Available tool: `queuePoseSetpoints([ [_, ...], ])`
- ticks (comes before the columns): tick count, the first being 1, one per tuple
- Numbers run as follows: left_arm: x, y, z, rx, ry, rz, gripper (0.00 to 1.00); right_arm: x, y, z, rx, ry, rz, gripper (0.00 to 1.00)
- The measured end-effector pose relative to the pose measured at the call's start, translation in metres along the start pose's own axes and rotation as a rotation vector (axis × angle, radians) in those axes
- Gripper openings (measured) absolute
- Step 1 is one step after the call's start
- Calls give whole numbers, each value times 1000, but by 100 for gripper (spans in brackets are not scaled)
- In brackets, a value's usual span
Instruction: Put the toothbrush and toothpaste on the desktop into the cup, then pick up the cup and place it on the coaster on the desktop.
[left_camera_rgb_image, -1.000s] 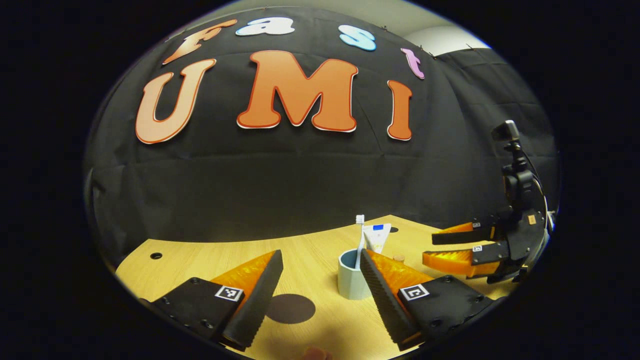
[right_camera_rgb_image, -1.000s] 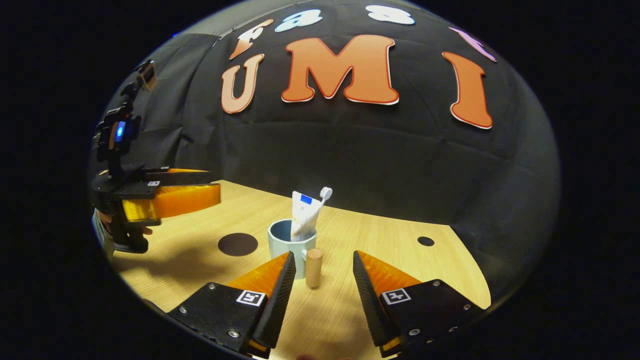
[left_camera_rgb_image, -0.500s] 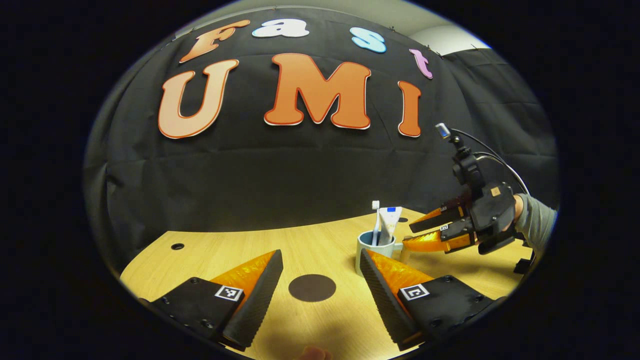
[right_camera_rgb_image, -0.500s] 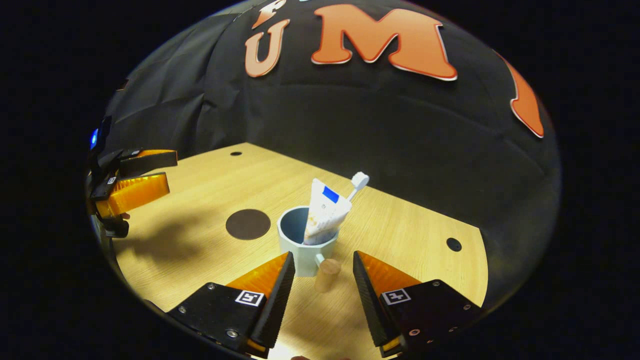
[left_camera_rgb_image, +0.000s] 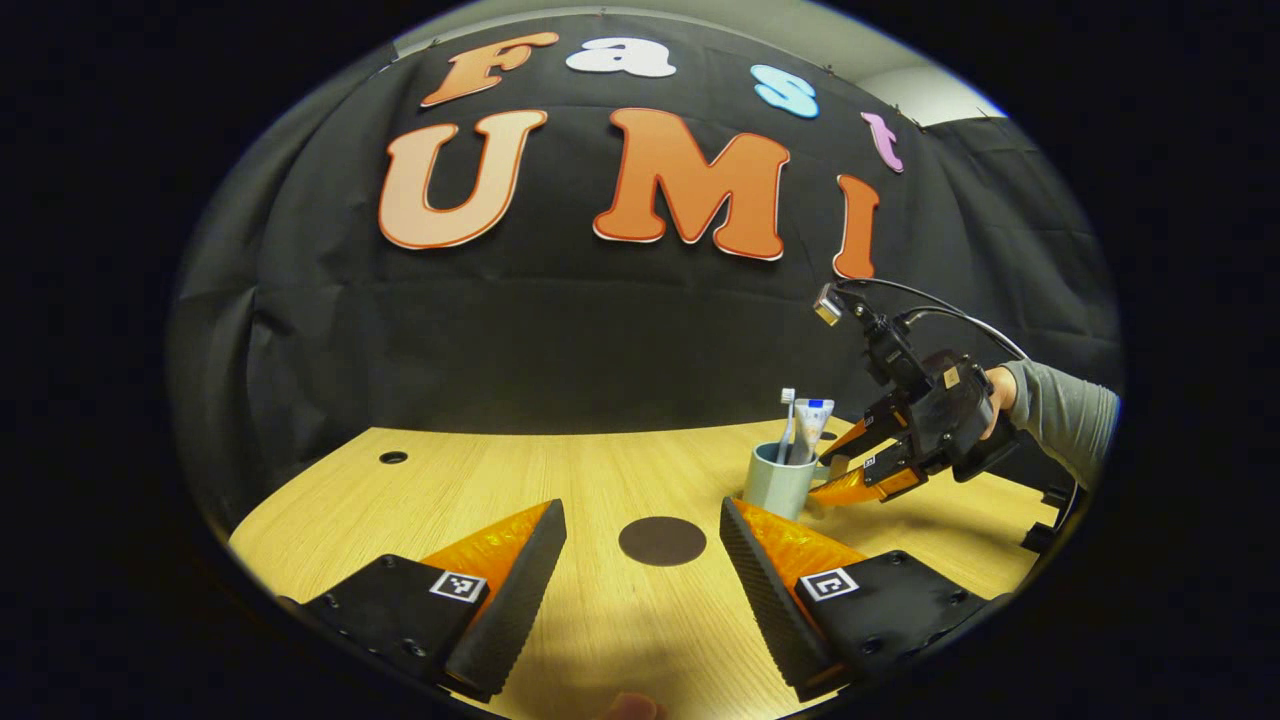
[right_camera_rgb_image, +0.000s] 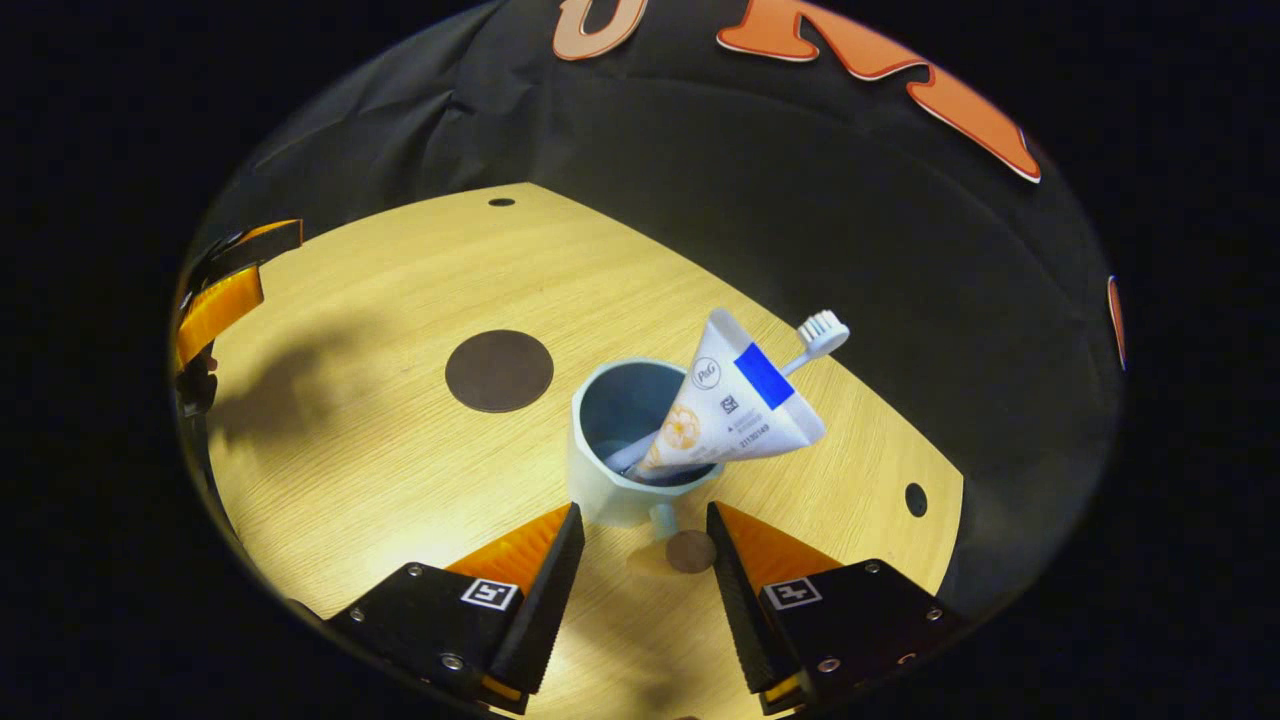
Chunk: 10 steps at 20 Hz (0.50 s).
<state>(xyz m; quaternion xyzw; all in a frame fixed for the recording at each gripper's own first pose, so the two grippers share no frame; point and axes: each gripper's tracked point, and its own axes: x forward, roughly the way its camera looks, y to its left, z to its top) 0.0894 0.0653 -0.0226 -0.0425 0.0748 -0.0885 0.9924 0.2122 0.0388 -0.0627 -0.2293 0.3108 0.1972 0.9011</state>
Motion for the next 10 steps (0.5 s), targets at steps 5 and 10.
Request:
queuePoseSetpoints([
  [5,-6,13,-12,-33,18,25,98,8,11,-9,38,121,57,60],
  [10,-13,21,-22,-60,34,38,97,14,13,-23,138,260,63,41],
])
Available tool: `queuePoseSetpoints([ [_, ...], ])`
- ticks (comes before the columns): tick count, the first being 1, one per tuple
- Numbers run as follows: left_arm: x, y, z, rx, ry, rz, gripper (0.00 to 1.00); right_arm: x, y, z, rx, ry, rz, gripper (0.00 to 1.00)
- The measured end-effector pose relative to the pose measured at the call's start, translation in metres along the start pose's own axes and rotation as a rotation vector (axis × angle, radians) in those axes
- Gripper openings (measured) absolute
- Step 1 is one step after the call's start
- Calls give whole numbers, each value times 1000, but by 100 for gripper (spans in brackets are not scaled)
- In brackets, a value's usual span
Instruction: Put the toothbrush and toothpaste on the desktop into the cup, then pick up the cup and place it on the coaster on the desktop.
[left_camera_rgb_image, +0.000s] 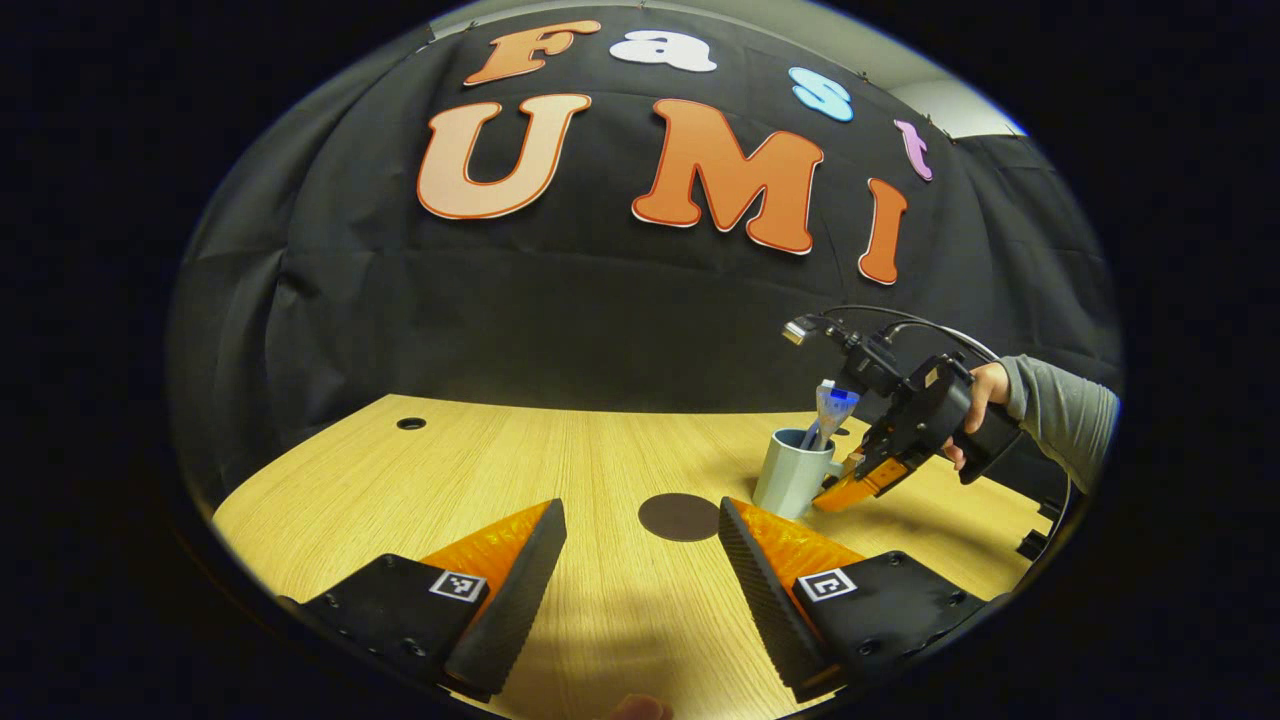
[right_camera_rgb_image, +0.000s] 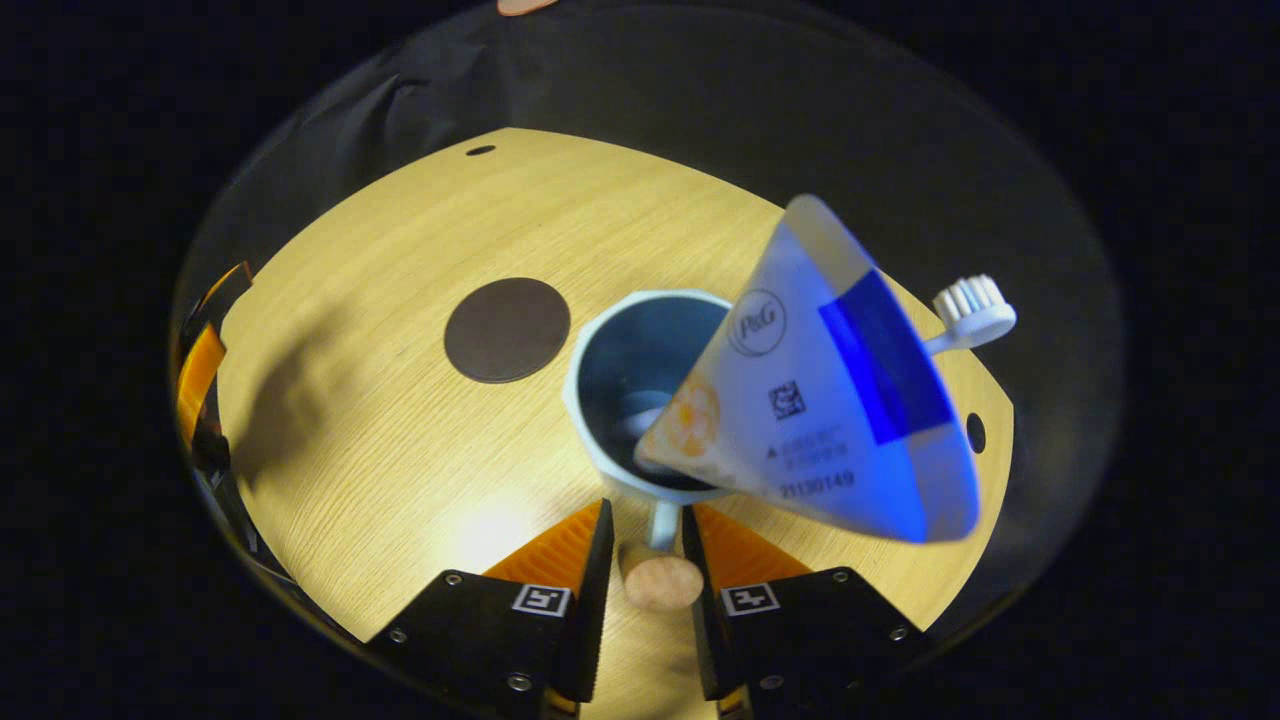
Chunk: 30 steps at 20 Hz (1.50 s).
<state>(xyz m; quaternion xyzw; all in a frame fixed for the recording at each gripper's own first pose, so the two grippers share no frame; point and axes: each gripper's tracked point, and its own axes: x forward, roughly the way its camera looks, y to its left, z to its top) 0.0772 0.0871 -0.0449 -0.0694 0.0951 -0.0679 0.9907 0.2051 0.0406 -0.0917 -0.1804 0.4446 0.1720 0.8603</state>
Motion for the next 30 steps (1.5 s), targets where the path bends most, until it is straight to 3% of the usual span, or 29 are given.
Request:
queuePoseSetpoints([
  [4,-3,9,-8,-23,13,12,98,-4,7,3,129,-8,50,27],
  [11,-7,22,-21,-69,37,39,98,0,-2,9,203,-69,-29,21],
  [13,-9,23,-22,-56,35,48,98,-3,4,15,218,-92,-17,21],
  [22,-15,16,-26,20,27,56,97,-50,16,34,144,-172,27,20],
  [30,-20,25,-36,-1,46,77,97,-68,17,31,82,-169,69,20],
])
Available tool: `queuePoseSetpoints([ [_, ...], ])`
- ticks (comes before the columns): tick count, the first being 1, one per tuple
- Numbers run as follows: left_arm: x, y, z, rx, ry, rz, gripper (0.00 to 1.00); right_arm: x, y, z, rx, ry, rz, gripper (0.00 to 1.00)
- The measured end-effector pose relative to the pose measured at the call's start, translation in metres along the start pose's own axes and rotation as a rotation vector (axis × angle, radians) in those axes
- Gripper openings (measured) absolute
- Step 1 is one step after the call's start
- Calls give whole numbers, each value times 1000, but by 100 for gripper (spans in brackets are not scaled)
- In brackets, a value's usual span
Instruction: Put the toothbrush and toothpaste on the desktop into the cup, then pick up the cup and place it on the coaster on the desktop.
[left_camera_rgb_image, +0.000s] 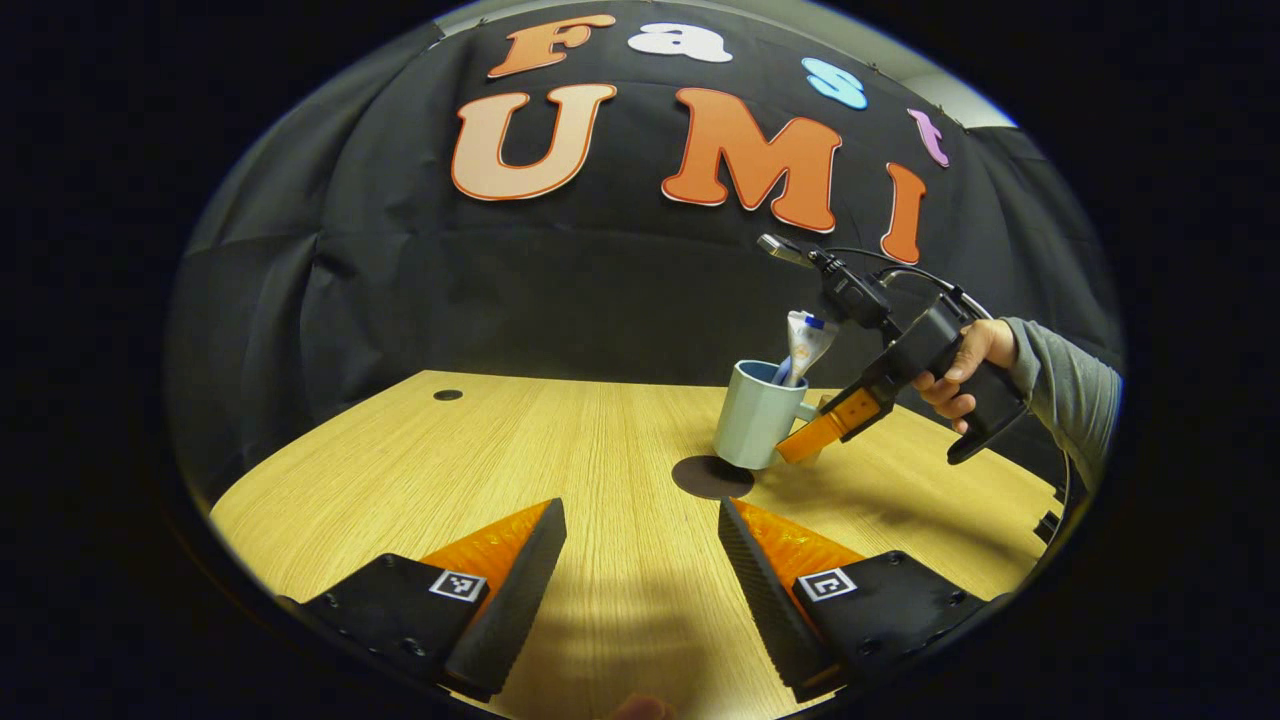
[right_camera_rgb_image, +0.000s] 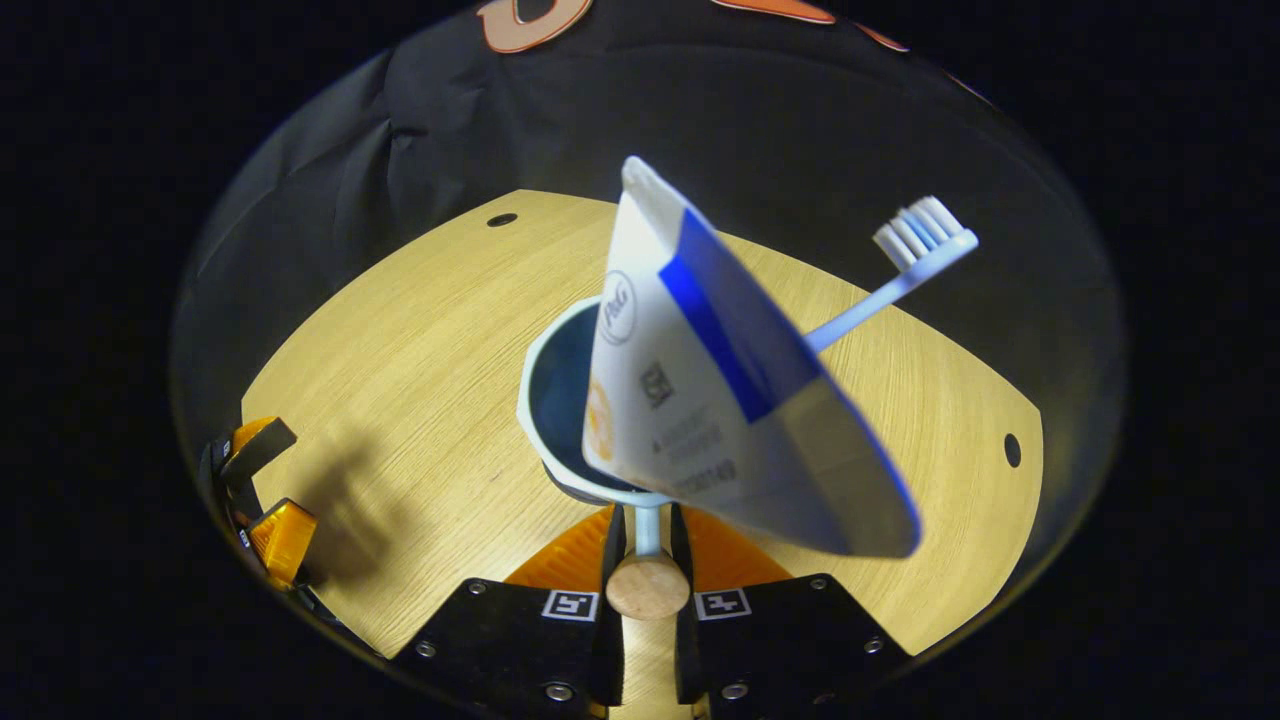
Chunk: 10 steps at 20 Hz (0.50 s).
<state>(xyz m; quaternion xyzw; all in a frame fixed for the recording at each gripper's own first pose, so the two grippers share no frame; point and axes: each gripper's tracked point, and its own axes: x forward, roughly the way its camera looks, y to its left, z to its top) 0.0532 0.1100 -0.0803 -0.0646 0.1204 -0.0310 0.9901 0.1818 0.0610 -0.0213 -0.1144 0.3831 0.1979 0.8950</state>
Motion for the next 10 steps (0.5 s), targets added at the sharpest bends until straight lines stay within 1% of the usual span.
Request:
queuePoseSetpoints([
  [10,1,13,-15,-29,24,18,98,-9,-4,-7,-41,46,14,20],
])
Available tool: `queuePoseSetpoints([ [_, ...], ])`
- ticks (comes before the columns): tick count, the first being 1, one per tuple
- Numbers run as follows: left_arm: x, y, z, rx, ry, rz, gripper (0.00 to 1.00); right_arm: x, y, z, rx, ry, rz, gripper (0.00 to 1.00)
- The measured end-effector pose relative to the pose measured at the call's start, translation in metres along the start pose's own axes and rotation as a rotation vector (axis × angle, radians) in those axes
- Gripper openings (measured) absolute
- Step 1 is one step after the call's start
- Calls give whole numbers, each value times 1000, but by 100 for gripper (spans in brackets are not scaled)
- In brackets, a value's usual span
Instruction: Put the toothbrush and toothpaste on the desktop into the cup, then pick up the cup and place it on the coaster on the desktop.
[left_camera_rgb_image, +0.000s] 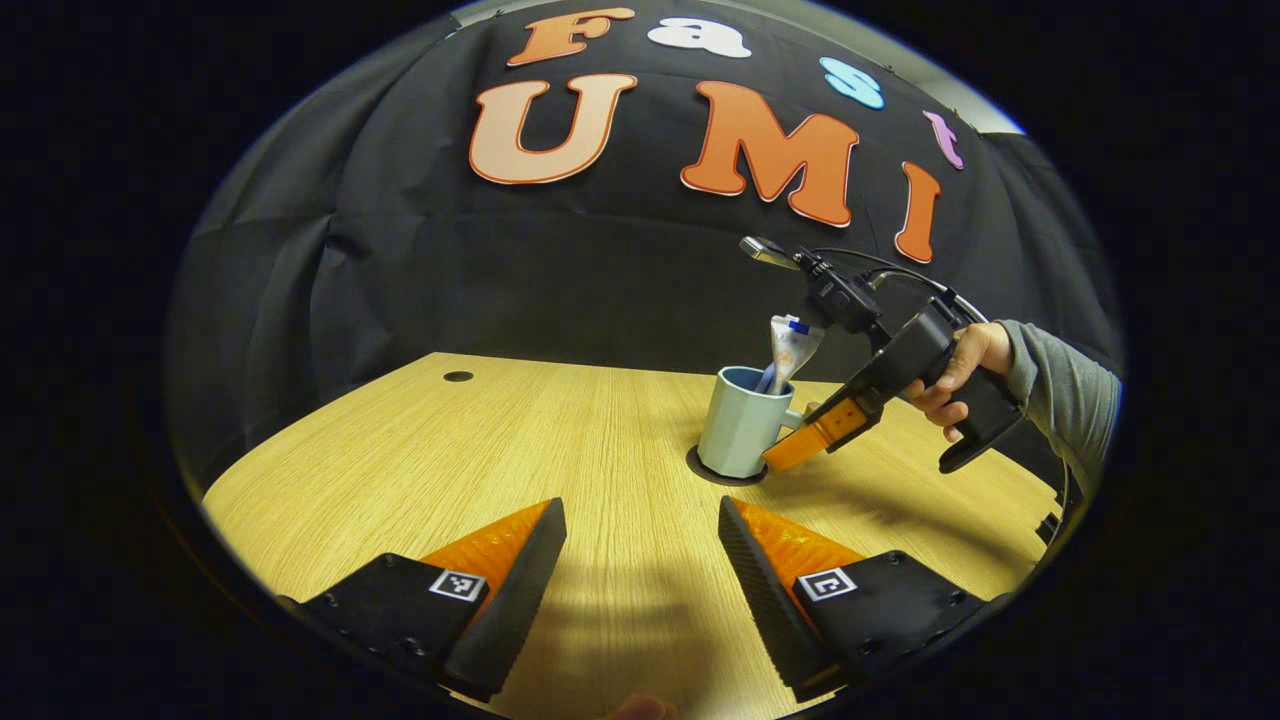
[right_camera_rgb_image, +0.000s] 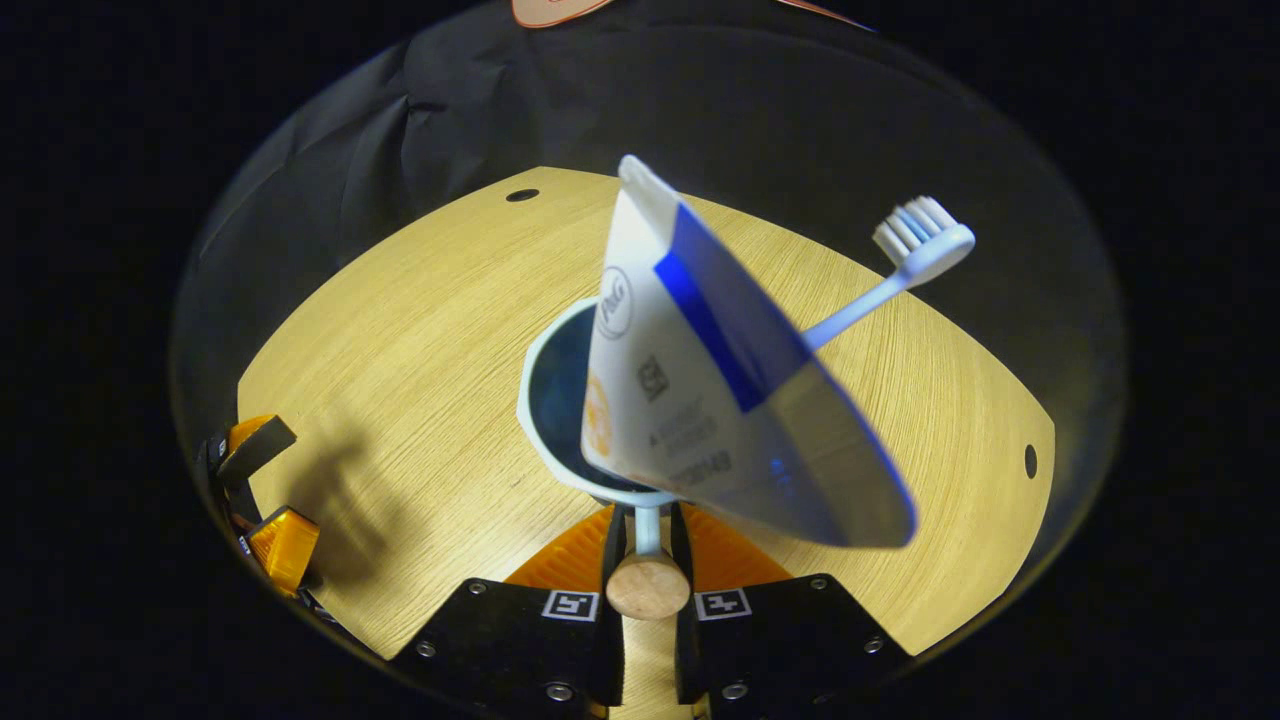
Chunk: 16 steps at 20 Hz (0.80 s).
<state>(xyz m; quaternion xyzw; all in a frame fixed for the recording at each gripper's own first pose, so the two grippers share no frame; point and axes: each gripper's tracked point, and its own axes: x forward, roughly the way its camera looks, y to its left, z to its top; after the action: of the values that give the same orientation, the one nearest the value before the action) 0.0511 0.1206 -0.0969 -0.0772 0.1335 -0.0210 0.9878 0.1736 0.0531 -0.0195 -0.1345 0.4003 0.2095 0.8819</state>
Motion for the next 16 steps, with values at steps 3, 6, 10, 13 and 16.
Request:
queuePoseSetpoints([
  [3,2,5,-2,-10,5,8,97,-2,1,-1,2,11,10,21],
  [6,5,3,-5,-13,13,9,98,-9,-2,3,15,-36,12,30],
  [10,9,-4,0,0,4,5,98,-22,-10,20,21,-147,0,44],
  [13,9,-14,9,21,-19,-3,98,-34,-10,30,43,-252,19,54],
  [16,11,-26,16,33,-34,-13,97,-52,-6,34,71,-348,33,61],
])
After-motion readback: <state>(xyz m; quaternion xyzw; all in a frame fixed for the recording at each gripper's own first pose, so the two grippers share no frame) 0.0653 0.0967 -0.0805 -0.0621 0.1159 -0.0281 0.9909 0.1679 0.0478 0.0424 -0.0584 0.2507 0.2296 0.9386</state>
